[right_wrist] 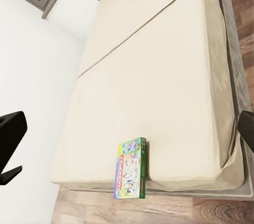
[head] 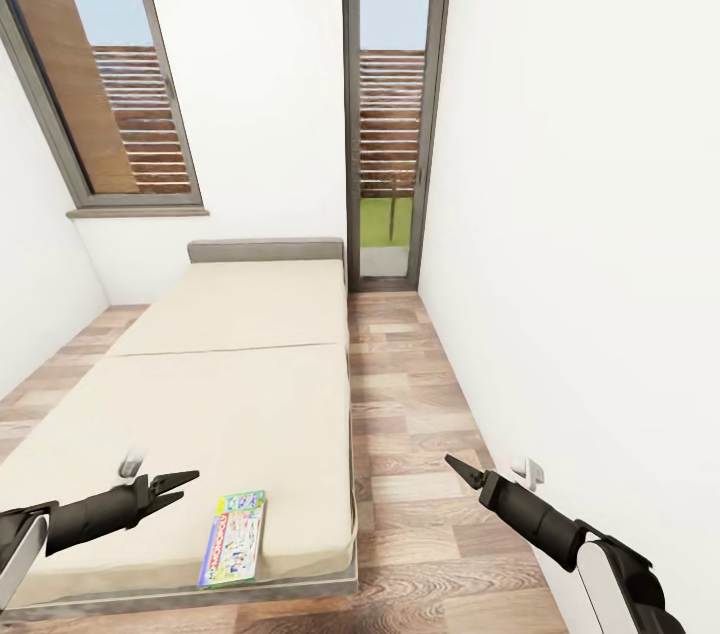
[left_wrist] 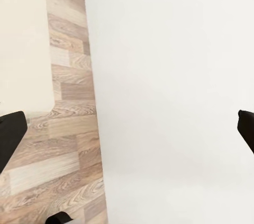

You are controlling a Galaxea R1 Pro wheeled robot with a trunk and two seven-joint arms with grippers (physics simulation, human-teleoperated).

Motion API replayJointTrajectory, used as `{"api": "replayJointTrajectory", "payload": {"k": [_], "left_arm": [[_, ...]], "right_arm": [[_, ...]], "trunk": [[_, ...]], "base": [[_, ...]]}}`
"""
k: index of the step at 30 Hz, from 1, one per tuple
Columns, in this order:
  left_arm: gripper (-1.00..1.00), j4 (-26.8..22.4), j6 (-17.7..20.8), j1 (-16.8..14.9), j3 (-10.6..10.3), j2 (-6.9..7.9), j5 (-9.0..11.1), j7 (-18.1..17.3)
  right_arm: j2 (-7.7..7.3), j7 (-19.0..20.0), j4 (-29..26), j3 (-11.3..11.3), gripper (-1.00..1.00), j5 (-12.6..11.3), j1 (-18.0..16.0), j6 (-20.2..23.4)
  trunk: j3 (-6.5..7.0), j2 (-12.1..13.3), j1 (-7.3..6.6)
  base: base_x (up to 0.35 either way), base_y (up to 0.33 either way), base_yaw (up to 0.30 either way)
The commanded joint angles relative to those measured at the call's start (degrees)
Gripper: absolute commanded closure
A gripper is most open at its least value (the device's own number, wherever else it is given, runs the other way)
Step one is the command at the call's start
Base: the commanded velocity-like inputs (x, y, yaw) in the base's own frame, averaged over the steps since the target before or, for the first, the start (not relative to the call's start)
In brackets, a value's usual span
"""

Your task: Put all the toys in the child's room - the three board games (two on the bed and one on the table), the two jigsaw puzzles on the table, and the tennis ball on the table - inside the toy box on the table in the child's room.

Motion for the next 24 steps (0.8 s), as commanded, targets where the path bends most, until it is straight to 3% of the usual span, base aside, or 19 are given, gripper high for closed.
{"api": "replayJointTrajectory", "payload": {"k": [1, 24], "left_arm": [[-1.00, 0.0, 0.4, 0.0, 0.0, 0.00, 0.2, 0.0], [-1.00, 0.0, 0.4, 0.0, 0.0, -0.07, 0.2, 1.3]], "right_arm": [[0.01, 0.1, 0.0, -0.1, -1.00, -0.3, 0.0, 0.4], [0.01, 0.1, 0.0, -0.1, -1.00, -0.2, -0.1, 0.7]], "trunk": [[-0.27, -0.5, 0.24], [-4.40, -9.7, 5.29]], "base": [[0.000, 0.000, 0.000], [0.000, 0.000, 0.000]]}}
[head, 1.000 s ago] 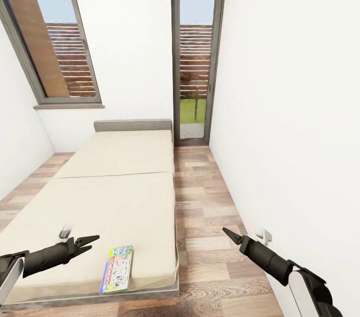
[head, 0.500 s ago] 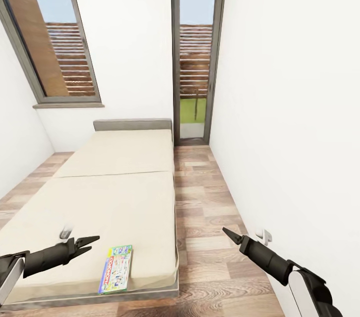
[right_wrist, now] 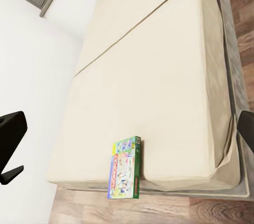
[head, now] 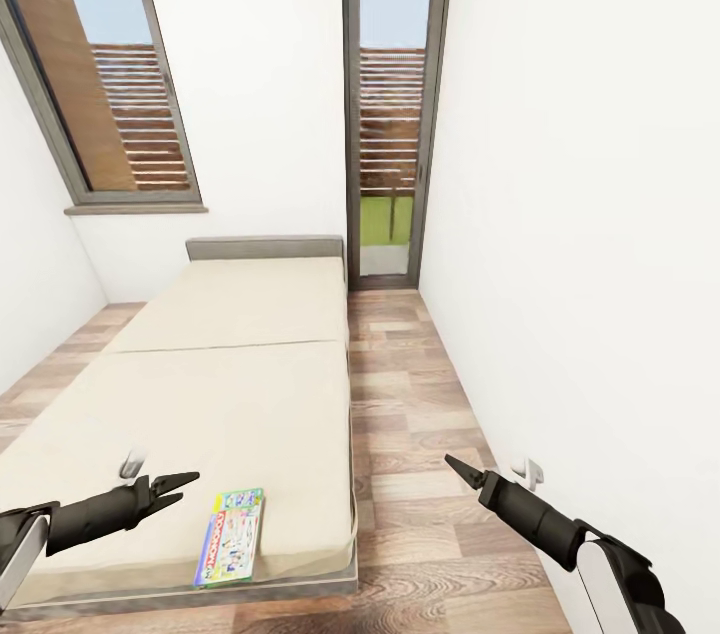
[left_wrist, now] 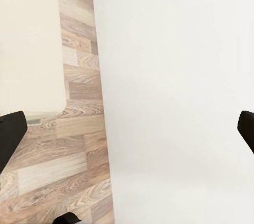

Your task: Put all the toys in the child's room - the three board games (two on the bed and one on the table), the two jigsaw puzzles on the table, and the tennis ball on the table - inside the toy box on the table in the child's room.

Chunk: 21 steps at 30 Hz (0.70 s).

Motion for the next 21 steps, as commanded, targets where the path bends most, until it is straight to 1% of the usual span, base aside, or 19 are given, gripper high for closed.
{"api": "replayJointTrajectory", "payload": {"k": [1, 11, 21], "left_arm": [[-1.00, 0.0, 0.4, 0.0, 0.0, 0.03, 0.2, -0.1], [-1.00, 0.0, 0.4, 0.0, 0.0, 0.17, 0.2, -0.1], [-1.00, 0.0, 0.5, 0.0, 0.0, 0.64, 0.2, -0.4]], "right_arm": [[0.03, 0.0, 0.0, -0.1, -1.00, -0.3, 0.0, 0.5], [0.07, 0.0, 0.1, -0.1, -1.00, -0.5, 0.0, 0.6], [0.04, -0.1, 2.3, -0.1, -1.00, -0.5, -0.2, 0.7]], "trunk": [[-0.26, -0.5, 0.23], [-2.05, -4.5, 2.43], [-3.85, -8.5, 4.62]], "base": [[0.000, 0.000, 0.000], [0.000, 0.000, 0.000], [0.000, 0.000, 0.000]]}}
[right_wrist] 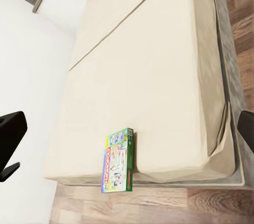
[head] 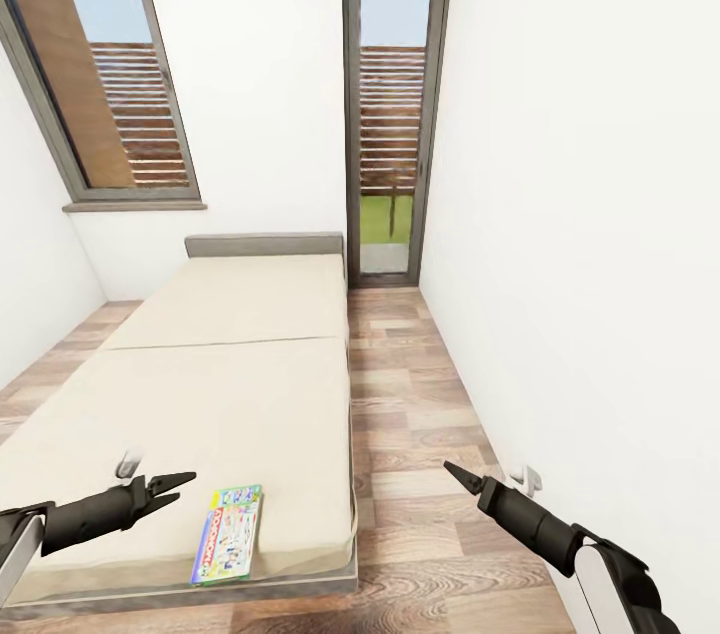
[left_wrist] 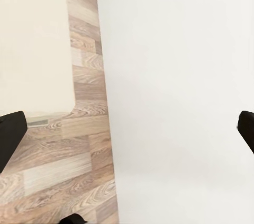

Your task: Put all the toys in the child's room - the three board games (two on the bed and one on the table), the two jigsaw puzzles on the table, and the tennis ball on the table - inside the toy box on the table in the child's room.

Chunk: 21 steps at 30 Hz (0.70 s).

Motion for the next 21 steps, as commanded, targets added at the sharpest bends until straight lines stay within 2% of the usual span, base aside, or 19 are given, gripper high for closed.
{"api": "replayJointTrajectory", "payload": {"k": [1, 10, 18, 21], "left_arm": [[-1.00, 0.0, 0.4, 0.0, 0.0, 0.07, 0.2, -0.1], [-1.00, 0.0, 0.6, 0.0, 0.0, 0.82, 0.2, -0.4], [-1.00, 0.0, 0.6, 0.0, 0.2, 3.14, 0.2, -0.7], [-1.00, 0.0, 0.7, 0.0, 0.9, 3.84, 0.2, -0.8]], "right_arm": [[0.00, 0.1, 0.0, -0.1, -1.00, -0.3, 0.0, 0.4], [-0.01, 0.1, 0.3, -0.1, -1.00, -0.2, -0.1, 0.5], [-0.02, 0.1, 0.7, -0.1, -1.00, -0.1, -0.1, 0.5], [0.00, 0.1, 1.0, -0.1, -1.00, -0.1, -0.1, 0.5]], "trunk": [[-0.25, -0.5, 0.23], [-1.87, -4.1, 2.21], [-3.30, -7.3, 3.96], [-3.84, -8.5, 4.62]], "base": [[0.000, 0.000, 0.000], [0.000, 0.000, 0.000], [0.000, 0.000, 0.000], [0.000, 0.000, 0.000]]}}
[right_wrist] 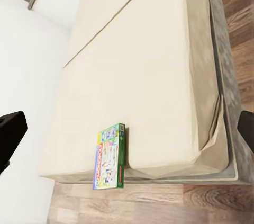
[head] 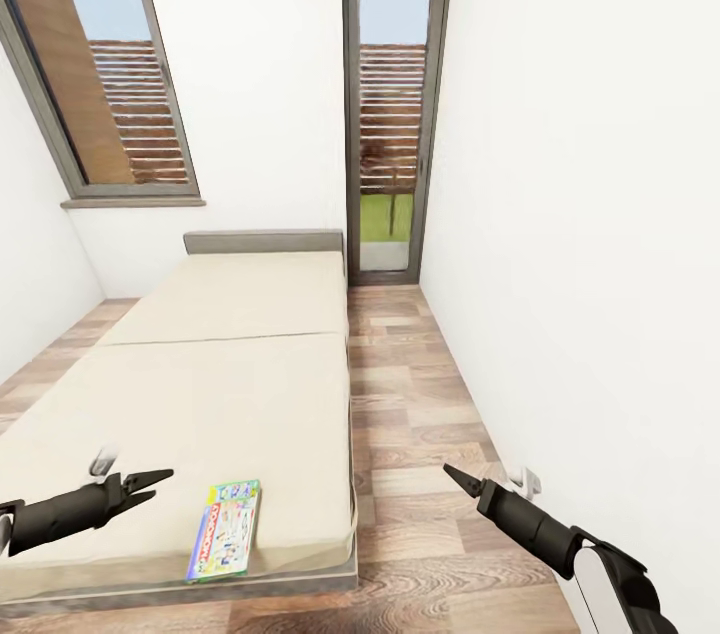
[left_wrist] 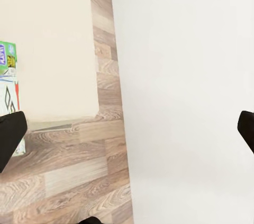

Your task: Put all the toys in the child's room - the three board games (two on the bed and one on the table), the two jigsaw puzzles on the table, and the tennis ball on the table - inside the toy box on the table in the child's room.

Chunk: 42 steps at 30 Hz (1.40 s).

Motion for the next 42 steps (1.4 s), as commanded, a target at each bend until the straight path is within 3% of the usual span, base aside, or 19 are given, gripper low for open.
{"api": "replayJointTrajectory", "payload": {"k": [1, 6, 19, 35, 42], "left_arm": [[-1.00, 0.0, 0.4, 0.0, 0.7, 0.19, 0.2, -0.1], [-1.00, 0.0, 0.4, 0.0, 2.7, 0.35, 0.0, 0.0], [-1.00, 0.0, 0.2, 0.0, 3.2, 0.26, 0.0, -0.1], [-1.00, -0.8, 3.6, 0.0, 3.3, 0.53, 0.2, -0.2], [-1.00, -1.0, 5.4, 0.0, 3.3, 1.02, 0.1, -0.2]], "right_arm": [[0.02, 0.1, 0.1, -0.1, -1.00, -0.2, 0.0, 0.4], [0.04, 0.0, 0.2, -0.1, -1.00, -0.2, -0.1, 0.4], [0.08, 0.0, 0.6, -0.1, -1.00, -0.2, -0.1, 0.4], [0.04, -3.6, 0.6, 0.0, -1.00, -0.6, -0.1, 0.4], [0.07, -4.0, 0.6, 0.0, -1.00, -0.6, -0.1, 0.4]], "trunk": [[-0.25, -0.5, 0.23], [-1.14, -2.5, 1.33], [-3.48, -7.7, 4.18], [-3.48, -7.7, 4.18], [-4.73, -10.5, 5.72]], "base": [[0.000, 0.000, 0.000], [0.000, 0.000, 0.000], [0.000, 0.000, 0.000], [0.000, 0.000, 0.000], [0.000, 0.000, 0.000]]}}
